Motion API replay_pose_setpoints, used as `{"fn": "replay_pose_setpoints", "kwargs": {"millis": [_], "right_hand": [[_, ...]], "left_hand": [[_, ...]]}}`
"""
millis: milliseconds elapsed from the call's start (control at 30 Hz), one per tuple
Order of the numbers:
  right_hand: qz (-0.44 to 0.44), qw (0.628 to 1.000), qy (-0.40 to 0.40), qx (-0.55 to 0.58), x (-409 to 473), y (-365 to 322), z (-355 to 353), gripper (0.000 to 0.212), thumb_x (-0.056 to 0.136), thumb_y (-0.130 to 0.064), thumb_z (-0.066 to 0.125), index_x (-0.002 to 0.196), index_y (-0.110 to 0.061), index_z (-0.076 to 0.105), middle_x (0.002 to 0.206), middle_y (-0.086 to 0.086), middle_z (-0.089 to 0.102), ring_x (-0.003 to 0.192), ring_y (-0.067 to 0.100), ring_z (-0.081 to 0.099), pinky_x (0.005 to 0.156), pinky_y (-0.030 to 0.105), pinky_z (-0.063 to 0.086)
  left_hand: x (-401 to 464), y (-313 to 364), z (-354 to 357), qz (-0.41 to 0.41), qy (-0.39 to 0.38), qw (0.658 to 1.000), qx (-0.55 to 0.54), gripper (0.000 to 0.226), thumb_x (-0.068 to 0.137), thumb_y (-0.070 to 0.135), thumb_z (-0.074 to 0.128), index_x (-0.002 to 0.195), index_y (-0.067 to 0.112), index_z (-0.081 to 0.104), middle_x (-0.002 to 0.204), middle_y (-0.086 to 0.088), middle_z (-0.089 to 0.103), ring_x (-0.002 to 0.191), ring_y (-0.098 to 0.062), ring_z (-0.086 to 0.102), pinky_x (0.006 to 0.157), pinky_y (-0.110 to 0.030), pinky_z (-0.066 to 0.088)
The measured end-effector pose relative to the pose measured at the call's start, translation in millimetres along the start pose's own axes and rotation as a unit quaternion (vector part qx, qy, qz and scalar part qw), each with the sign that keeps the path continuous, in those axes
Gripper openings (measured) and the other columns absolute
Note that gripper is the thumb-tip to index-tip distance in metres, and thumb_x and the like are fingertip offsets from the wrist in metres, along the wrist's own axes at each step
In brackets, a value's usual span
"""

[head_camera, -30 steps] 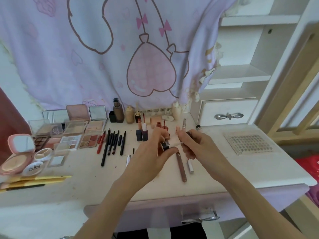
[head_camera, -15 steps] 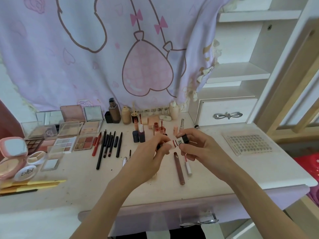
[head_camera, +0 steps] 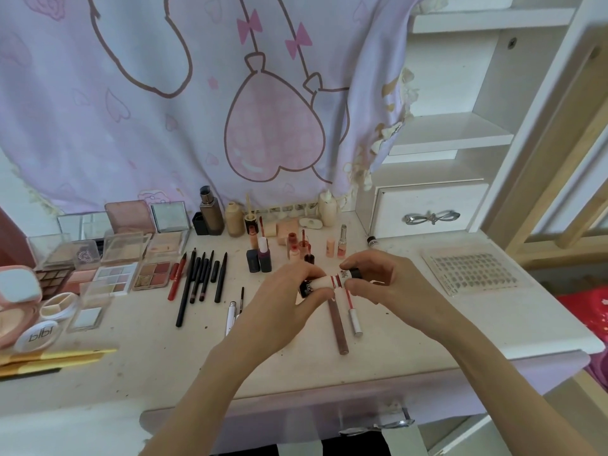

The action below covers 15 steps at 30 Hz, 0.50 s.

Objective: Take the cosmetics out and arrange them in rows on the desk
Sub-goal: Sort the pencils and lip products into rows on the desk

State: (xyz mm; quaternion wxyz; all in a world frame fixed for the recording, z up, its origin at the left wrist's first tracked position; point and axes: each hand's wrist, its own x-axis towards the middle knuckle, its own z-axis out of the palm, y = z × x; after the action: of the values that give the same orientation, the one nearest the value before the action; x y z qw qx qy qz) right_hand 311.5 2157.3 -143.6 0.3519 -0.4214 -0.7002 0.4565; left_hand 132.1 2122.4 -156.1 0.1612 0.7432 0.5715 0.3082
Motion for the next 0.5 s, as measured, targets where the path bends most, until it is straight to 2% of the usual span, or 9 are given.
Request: {"fn": "replay_pose_setpoints", "kwargs": {"millis": [100, 233, 333, 500], "right_hand": [[-0.028, 0.995, -0.007, -0.1, 0.9, 5.4, -3.7, 0.021, 0.083, -0.011, 0.067, 0.092, -0.03, 0.064, 0.089, -0.01, 0.067, 0.081, -0.002, 0.059, 0.071, 0.009, 0.044], [-0.097, 0.942, -0.03, -0.32, 3.8, 10.4, -5.7, 0.017, 0.088, -0.021, 0.062, 0.103, -0.028, 0.062, 0.085, -0.029, 0.049, 0.086, -0.006, 0.044, 0.072, 0.004, 0.031], [-0.117, 0.926, -0.042, -0.356, 6.1, 13.6, -7.5, 0.018, 0.089, -0.019, 0.06, 0.107, -0.024, 0.061, 0.086, -0.032, 0.041, 0.088, -0.005, 0.034, 0.08, 0.002, 0.029], [-0.143, 0.915, -0.045, -0.374, 7.4, 17.6, -12.5, 0.018, 0.091, -0.015, 0.057, 0.109, -0.019, 0.059, 0.097, -0.02, 0.045, 0.094, -0.004, 0.03, 0.084, 0.005, 0.026]], "left_hand": [[4.4, -4.9, 3.3, 0.01, 0.008, 0.999, 0.052, 0.032, 0.088, 0.043, 0.052, 0.115, 0.026, 0.059, 0.101, 0.013, 0.046, 0.098, -0.005, 0.041, 0.089, -0.021, 0.032], [10.0, -8.7, 8.0, 0.005, -0.023, 0.994, 0.111, 0.033, 0.088, 0.046, 0.051, 0.115, 0.03, 0.059, 0.102, 0.012, 0.047, 0.099, -0.006, 0.035, 0.085, -0.024, 0.024], [14.3, -10.4, 12.3, -0.002, -0.061, 0.991, 0.121, 0.034, 0.088, 0.048, 0.049, 0.115, 0.029, 0.058, 0.099, 0.013, 0.046, 0.097, -0.005, 0.033, 0.078, -0.022, 0.019], [19.6, -9.5, 14.9, -0.004, -0.085, 0.992, 0.093, 0.032, 0.089, 0.044, 0.05, 0.115, 0.027, 0.059, 0.104, 0.008, 0.051, 0.096, -0.007, 0.036, 0.08, -0.019, 0.024]]}}
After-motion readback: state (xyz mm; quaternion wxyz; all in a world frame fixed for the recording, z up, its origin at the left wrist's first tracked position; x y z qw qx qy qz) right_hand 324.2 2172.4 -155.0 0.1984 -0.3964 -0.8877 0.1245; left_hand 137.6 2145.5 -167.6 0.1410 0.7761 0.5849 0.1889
